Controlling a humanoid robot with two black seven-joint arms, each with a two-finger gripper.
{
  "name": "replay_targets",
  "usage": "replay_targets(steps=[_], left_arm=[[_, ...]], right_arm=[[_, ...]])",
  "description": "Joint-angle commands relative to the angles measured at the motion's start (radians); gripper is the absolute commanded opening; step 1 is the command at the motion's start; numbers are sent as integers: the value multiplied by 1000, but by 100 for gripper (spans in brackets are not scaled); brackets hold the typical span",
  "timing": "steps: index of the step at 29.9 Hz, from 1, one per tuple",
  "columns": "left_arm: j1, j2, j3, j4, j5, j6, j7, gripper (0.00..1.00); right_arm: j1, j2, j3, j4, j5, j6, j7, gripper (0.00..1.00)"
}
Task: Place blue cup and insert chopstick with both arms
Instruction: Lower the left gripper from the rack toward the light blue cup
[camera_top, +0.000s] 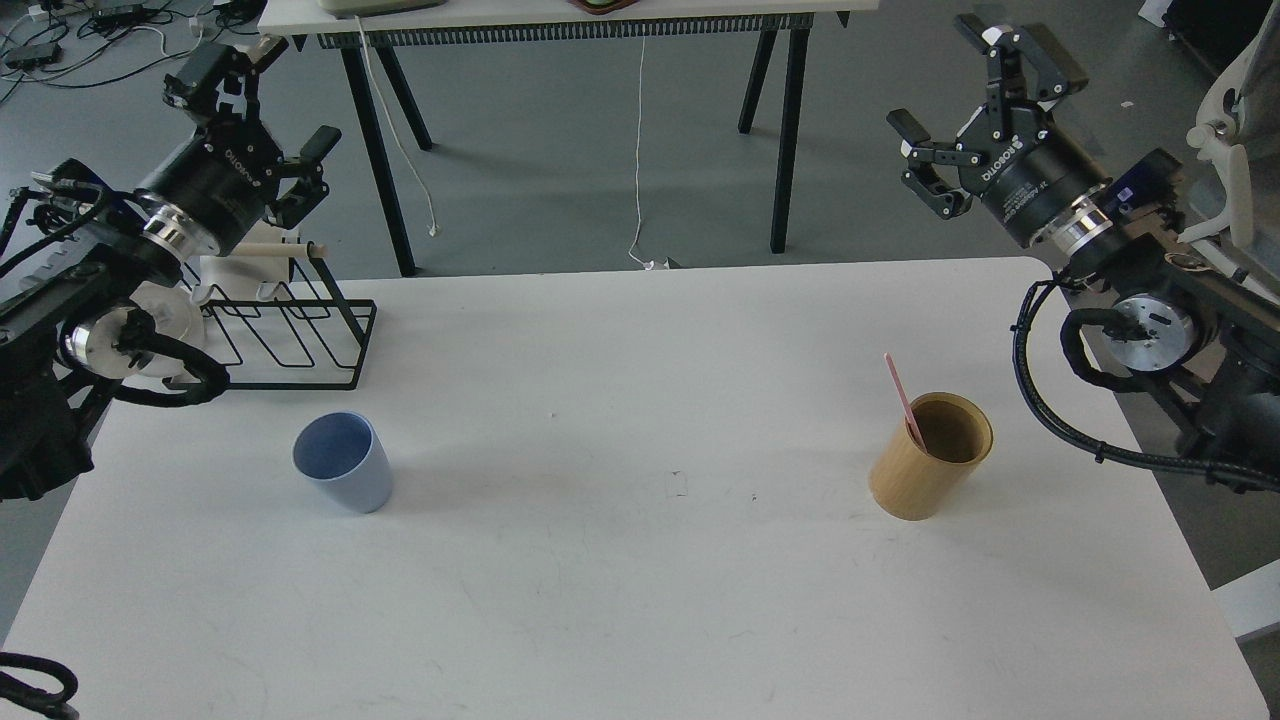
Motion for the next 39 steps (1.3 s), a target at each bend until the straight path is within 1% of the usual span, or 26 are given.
replay_targets(steps=[1, 11, 18, 21, 26, 28, 30, 32, 33, 36, 39], left_arm=[[0, 0, 0, 0, 0, 0, 0, 100], [13, 3, 0, -9, 0, 0, 0, 100], [2, 23, -12, 43, -5, 0, 0, 100], [6, 17, -53, 57, -18, 0, 0, 100], [-7, 20, -90, 12, -20, 0, 0, 100], [-15, 40, -104, 0, -18, 0, 0, 100], [-23, 77, -89, -12, -15, 0, 0, 100], [-24, 114, -69, -50, 0, 0, 0, 100], [-26, 136, -39, -95, 20, 0, 0, 100], [-61, 241, 58, -245, 231, 0, 0, 100], [-119, 345, 155, -447, 408, 0, 0, 100]], right_arm=[[-2, 1, 0, 0, 0, 0, 0, 97], [1, 4, -8, 3, -2, 0, 0, 97], [-4, 4, -9, 12, -2, 0, 0, 97], [-7, -1, -9, 42, -2, 0, 0, 97], [-8, -11, -8, 45, -2, 0, 0, 97], [-13, -19, -6, 42, -3, 0, 0, 97], [-24, -39, -2, 39, -2, 0, 0, 97], [-27, -60, 6, 39, -2, 0, 0, 97], [-33, -65, 12, 39, -2, 0, 0, 97], [-51, -65, 26, 37, -2, 0, 0, 98], [-73, -65, 37, 39, -2, 0, 0, 98]])
